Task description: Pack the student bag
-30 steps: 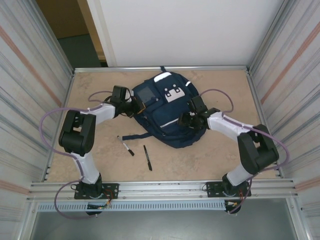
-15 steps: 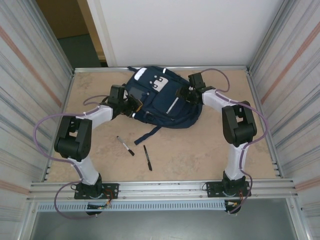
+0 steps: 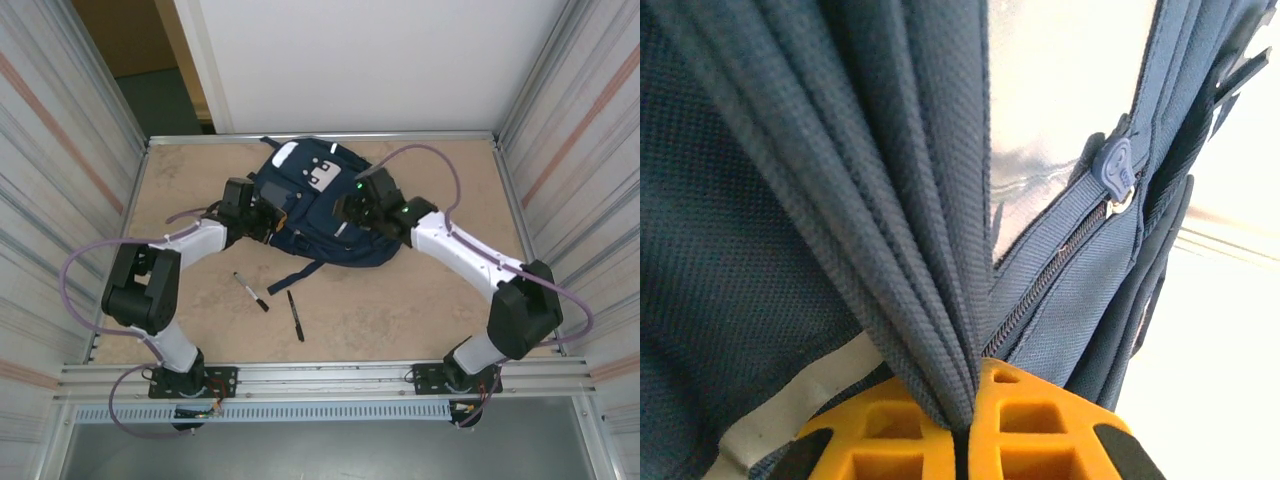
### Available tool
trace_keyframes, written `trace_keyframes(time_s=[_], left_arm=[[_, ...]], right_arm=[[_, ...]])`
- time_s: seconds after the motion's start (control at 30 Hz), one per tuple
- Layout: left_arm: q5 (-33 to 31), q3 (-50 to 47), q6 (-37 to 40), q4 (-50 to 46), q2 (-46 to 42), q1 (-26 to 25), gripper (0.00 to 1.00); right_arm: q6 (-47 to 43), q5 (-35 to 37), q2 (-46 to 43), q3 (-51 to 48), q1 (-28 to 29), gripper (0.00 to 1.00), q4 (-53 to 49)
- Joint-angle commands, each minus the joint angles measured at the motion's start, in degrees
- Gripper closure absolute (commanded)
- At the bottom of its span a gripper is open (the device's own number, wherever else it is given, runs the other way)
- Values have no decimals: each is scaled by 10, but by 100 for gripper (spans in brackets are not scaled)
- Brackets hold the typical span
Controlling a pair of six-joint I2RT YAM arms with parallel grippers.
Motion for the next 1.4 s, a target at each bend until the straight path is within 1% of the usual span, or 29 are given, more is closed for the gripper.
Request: trace_keyframes(time_s=[0.0,0.07,0.1,0.13,0.17,0.23,0.3,0.33,0.37,0.47,0.53,0.63,0.73,0.8,0.83,0.93,1.0,1.1,1.17,1.23,1.37], left_arm=[[-13,8,-68,-97,-54,-11,100],[-23,13,-67,-110,-67,-16,100],[-26,10,-71,-101,-73,-19,100],[-26,4,-79,-88,-78,-22,100],[-24,-4,-95,-75,-82,-25,100],[-16,-20,-135,-53,-90,-31,100],[-12,-35,-161,-29,-95,-38,100],[-11,-36,-165,-22,-95,-43,100],[-10,-36,-166,-21,-93,-46,100],[8,-39,-181,-18,-85,-54,100],[17,-52,-200,11,-79,-60,100],[28,-61,-209,47,-67,-67,100],[32,-71,-228,78,-60,-79,100],[36,-70,-231,88,-53,-85,100],[41,-67,-228,91,-48,-87,100],[51,-68,-232,103,-42,-87,100],[40,-76,-240,105,-46,-86,100],[24,-81,-233,92,-50,-79,100],[26,-83,-231,93,-52,-73,100],[24,-84,-226,88,-53,-67,100],[26,-67,-180,60,-43,-43,100]], right_arm=[[21,-1,4,-5,53,38,-34],[72,4,31,22,81,40,-56],[94,12,41,28,89,40,-59],[127,29,52,34,110,41,-56],[175,55,63,38,128,43,-49],[287,132,87,49,165,50,-55],[332,170,119,88,192,53,-75],[363,184,133,112,200,54,-104],[373,195,143,123,208,55,-108],[416,215,147,119,214,55,-93],[445,207,153,113,205,54,-86],[478,140,179,95,180,55,-54],[482,102,212,104,166,55,-26],[474,100,225,123,163,55,-34],[470,104,228,125,161,57,-34],[465,123,228,123,153,65,-47],[468,135,219,119,150,70,-67],[473,154,192,92,150,78,-70],[478,138,177,77,142,81,-69],[488,113,160,60,132,83,-70],[494,107,116,13,129,90,-55]])
